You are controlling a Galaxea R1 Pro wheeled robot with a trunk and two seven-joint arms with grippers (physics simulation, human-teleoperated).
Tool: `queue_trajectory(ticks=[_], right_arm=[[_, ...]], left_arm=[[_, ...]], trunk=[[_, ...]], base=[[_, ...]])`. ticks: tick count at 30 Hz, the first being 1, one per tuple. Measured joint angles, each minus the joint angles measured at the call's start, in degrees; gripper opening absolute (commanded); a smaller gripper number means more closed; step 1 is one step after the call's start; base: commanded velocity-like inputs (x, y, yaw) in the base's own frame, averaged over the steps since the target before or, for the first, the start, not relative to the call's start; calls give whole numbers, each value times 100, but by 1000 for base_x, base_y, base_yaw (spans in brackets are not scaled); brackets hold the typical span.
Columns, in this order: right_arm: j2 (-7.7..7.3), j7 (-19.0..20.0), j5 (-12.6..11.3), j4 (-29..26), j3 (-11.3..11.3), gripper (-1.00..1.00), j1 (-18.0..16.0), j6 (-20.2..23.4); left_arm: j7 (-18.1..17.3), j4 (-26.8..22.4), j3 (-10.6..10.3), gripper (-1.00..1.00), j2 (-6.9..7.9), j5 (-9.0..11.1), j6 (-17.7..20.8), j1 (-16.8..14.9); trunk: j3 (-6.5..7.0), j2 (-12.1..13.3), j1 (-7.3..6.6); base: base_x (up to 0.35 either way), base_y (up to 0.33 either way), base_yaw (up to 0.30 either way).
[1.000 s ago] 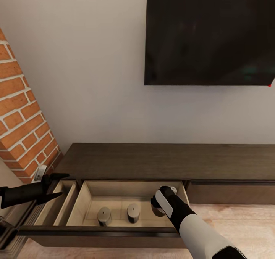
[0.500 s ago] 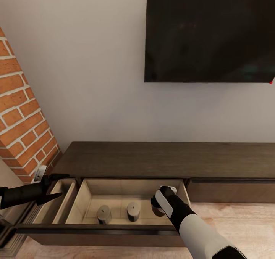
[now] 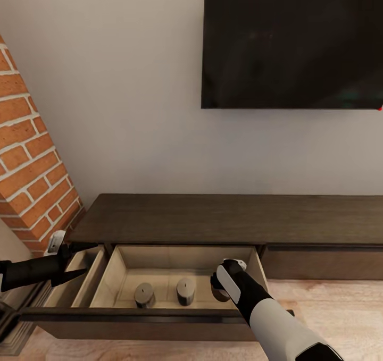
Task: Place each of the two pumpkins and all three candles from the living room inside a cabinet in the living room (use any cabinet), then make sure every cabinet is closed, and position the cauldron so it is next to a table in the living room.
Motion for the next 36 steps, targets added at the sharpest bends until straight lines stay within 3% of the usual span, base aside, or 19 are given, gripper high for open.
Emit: queue_trajectory(ticks=[14, 36], right_arm=[[0, 0, 0, 1, 3, -100, 0, 3], [0, 0, 2, 0, 4, -100, 0, -2]], left_arm=[[-2, -12, -9, 100, -1, -3, 0, 1], [0, -12, -10, 100, -9, 0, 0, 1]], trunk=[[-215, -480, 263], [-215, -481, 264]], base=[[0, 0, 0], [40, 0, 0]])
